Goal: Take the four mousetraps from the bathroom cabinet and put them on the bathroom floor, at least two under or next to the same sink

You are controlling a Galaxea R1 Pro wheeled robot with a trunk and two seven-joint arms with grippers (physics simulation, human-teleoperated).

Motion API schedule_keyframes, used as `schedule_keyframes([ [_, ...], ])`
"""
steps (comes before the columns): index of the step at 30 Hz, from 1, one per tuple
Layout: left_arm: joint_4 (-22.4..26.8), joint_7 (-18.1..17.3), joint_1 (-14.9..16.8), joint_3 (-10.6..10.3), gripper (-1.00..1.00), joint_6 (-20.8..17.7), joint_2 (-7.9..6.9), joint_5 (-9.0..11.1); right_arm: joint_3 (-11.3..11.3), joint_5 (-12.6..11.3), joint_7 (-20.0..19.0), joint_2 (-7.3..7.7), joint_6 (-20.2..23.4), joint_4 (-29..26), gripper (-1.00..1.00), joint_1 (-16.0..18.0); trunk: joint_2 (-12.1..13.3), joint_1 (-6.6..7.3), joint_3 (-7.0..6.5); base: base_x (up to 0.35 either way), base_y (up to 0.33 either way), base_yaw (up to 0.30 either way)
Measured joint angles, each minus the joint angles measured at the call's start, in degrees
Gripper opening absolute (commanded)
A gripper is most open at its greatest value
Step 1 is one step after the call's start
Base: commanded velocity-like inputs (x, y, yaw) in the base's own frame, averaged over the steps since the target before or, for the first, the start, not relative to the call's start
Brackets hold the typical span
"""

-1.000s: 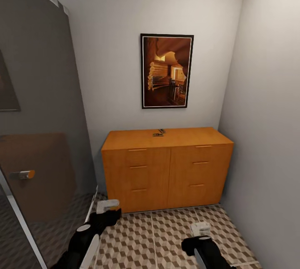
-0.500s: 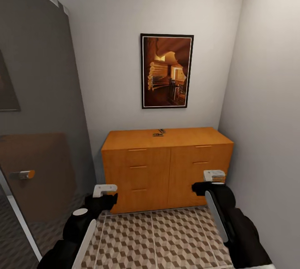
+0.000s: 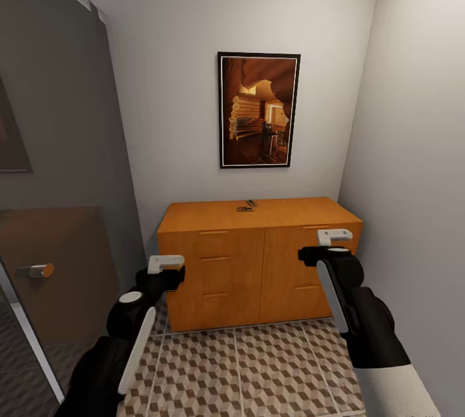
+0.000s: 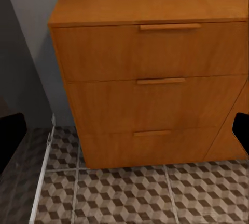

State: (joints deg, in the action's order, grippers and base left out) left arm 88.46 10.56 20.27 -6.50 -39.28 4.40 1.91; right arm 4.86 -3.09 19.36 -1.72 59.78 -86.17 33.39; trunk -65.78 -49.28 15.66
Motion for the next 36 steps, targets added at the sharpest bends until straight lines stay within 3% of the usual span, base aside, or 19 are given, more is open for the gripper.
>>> schedule_keyframes([
  [10, 0.0, 4.4, 2.5, 0.0, 1.0, 0.1, 0.55, 0.0, 0.1, 0.1, 0.0, -0.03, 0.0, -0.1, 1.0, 0.2, 0.0, 0.0, 0.0, 0.004, 0.0, 0.0],
  [23, -0.1, 5.3, 2.8, -0.2, 1.0, 0.5, 0.71, 0.0, 0.2, 0.1, 0.1, 0.03, 0.0, -0.2, 1.0, 0.2, 0.0, 0.03, 0.0, 0.243, 0.0, 0.0],
  [33, 0.0, 5.3, 2.8, -0.3, 1.0, 4.3, 0.96, 0.0, 0.2, 0.1, 0.3, 0.06, 0.0, -0.2, 1.0, 0.9, 0.0, 0.03, 0.0, 0.322, 0.0, 0.0],
  [36, 0.0, 5.4, 3.1, -0.3, 1.0, 6.5, 1.08, 0.0, 0.2, 0.2, 0.4, 0.0, 0.0, -0.3, 1.0, 2.6, 0.0, 0.04, 0.0, 0.324, 0.0, 0.0],
])
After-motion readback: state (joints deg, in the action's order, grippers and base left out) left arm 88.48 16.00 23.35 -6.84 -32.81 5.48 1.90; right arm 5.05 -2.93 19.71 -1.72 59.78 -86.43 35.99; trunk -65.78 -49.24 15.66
